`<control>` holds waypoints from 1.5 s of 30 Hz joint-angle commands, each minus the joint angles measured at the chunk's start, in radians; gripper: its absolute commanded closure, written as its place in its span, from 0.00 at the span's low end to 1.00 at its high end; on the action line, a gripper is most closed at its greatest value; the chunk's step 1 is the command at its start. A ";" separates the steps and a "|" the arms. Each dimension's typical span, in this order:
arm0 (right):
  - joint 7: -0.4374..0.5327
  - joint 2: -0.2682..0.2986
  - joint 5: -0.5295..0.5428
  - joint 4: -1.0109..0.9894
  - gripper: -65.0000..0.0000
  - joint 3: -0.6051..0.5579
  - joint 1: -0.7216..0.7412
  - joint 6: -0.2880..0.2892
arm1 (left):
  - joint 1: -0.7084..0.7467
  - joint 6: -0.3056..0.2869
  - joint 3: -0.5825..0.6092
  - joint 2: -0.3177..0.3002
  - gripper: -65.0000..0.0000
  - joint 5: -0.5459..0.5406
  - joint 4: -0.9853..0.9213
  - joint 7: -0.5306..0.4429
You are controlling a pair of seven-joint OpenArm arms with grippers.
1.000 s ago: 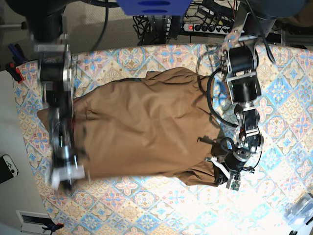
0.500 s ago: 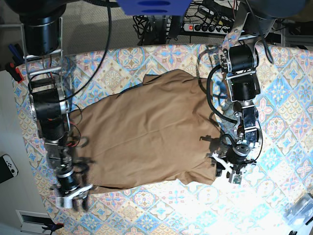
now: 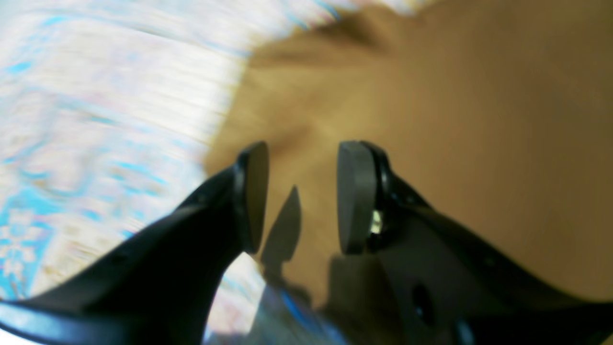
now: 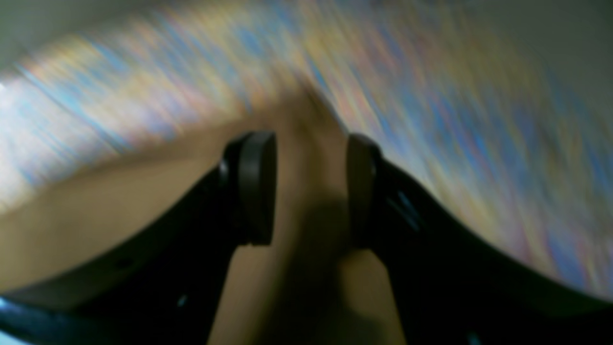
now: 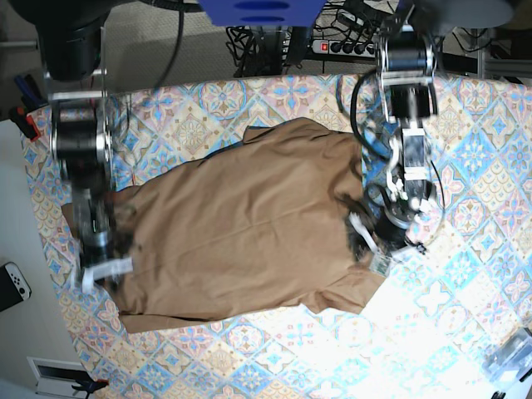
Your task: Layout the t-shirt on the table in an organized manner, then fold the t-shirt properly
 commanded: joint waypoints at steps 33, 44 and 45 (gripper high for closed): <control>-1.080 0.101 0.008 1.534 0.65 0.623 -0.513 0.006 | 0.192 -0.225 0.017 0.071 0.66 -0.012 0.531 0.379; -1.341 -0.060 0.010 1.567 0.65 0.945 -0.584 0.004 | 0.281 -0.225 0.012 0.068 0.67 -0.012 0.603 0.379; -1.344 -0.060 0.013 1.553 0.65 0.953 -0.588 0.004 | 0.293 -0.225 0.012 0.070 0.67 -0.012 0.620 0.379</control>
